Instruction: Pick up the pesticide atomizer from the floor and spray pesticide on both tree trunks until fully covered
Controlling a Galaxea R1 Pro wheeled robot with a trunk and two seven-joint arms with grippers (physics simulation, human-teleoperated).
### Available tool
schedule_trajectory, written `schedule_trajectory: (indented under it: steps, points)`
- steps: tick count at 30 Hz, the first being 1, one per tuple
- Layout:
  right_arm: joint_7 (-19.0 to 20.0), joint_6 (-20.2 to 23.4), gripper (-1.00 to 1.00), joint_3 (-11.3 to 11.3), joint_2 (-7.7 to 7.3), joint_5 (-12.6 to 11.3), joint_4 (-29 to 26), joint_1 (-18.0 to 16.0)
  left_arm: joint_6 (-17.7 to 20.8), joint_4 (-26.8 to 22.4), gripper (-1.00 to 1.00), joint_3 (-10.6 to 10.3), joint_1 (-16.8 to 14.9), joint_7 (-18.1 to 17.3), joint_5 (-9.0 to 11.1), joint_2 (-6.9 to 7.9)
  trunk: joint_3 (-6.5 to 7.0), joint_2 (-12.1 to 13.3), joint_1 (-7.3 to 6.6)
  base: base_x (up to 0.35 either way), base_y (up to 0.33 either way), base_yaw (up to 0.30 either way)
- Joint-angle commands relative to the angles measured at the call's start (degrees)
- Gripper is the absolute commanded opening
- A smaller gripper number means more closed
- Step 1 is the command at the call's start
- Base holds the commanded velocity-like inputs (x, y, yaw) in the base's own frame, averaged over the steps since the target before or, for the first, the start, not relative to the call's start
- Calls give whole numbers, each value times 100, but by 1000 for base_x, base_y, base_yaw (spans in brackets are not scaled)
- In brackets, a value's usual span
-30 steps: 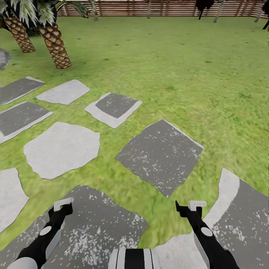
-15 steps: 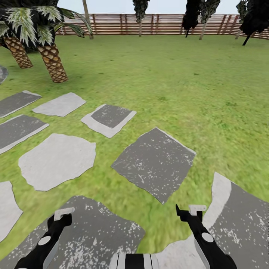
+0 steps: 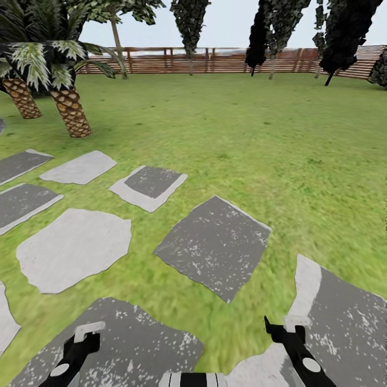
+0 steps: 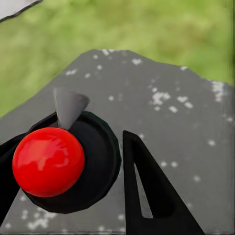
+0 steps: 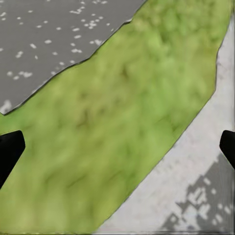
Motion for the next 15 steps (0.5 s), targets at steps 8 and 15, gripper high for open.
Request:
schedule_trajectory:
  steps: [8, 15]
  points:
    - [15, -411, 100, -15, -36, 16, 636, -2, -75, 460, -100, 1, 4, 31, 47, 7, 228, 160, -97, 0, 0, -111]
    - [10, -1014, 100, -13, 17, 7, 1201, -2, -74, 481, -100, 31, 6, 57, 94, 51, 395, 441, -250, 0, 0, -53]
